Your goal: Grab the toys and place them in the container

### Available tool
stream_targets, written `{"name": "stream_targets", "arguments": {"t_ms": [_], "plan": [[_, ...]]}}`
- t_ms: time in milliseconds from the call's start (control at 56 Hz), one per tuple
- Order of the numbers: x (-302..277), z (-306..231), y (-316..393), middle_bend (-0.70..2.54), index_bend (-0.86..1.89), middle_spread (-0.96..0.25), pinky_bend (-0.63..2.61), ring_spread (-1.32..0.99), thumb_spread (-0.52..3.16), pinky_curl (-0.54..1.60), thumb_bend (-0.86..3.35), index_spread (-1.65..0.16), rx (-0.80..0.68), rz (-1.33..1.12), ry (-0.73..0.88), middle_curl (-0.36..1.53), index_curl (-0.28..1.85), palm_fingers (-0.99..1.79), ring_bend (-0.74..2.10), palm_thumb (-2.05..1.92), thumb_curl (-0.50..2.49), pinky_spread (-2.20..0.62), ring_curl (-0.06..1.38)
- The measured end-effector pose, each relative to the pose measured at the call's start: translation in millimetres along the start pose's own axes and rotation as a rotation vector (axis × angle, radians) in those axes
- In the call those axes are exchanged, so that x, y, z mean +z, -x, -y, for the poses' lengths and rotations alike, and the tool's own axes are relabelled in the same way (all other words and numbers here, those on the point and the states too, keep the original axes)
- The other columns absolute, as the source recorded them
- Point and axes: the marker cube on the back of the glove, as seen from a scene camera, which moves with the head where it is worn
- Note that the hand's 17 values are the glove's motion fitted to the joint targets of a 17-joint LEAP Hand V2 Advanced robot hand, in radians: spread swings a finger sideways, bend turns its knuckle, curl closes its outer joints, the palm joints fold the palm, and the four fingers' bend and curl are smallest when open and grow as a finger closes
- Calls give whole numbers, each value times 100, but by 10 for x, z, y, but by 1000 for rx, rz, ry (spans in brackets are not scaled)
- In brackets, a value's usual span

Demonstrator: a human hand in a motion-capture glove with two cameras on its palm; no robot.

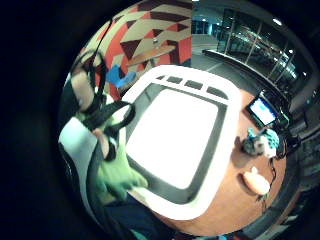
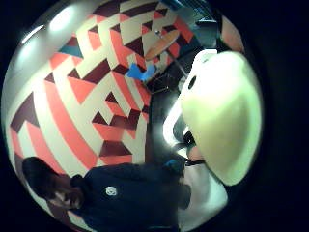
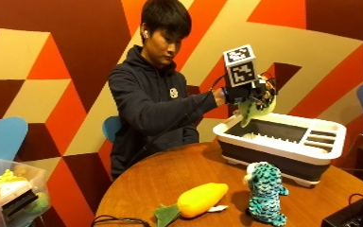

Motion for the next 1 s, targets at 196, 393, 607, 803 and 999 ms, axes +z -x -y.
{"name": "stream_targets", "arguments": {"t_ms": [196, 393, 607, 803, 999], "plan": [[64, -28, -121, 42, 17, -10, 137, -18, 75, 50, 4, -35, 14, 3, 145, 54, 70, -40, 88, 40, 75, -13, 58], [-1020, -463, -993, 24, 18, -1, 105, -5, 107, 38, -2, -31, 189, -70, 32, 46, 59, -22, 41, 24, 58, 0, 38], [-1411, -1481, -2081, 25, 16, -1, 81, -1, 122, 31, -1, -30, 417, -449, 182, 44, 54, -7, 30, 26, 49, 4, 34], [-1105, -1933, -3007, 19, 15, -2, 73, -1, 126, 29, -1, -27, 574, -454, 351, 43, 48, -16, 15, 30, 44, 5, 30], [-503, -1990, -3323, 18, 13, -2, 68, -2, 128, 29, 0, -26, 552, -424, 362, 40, 44, -8, 20, 36, 42, 4, 27]]}}
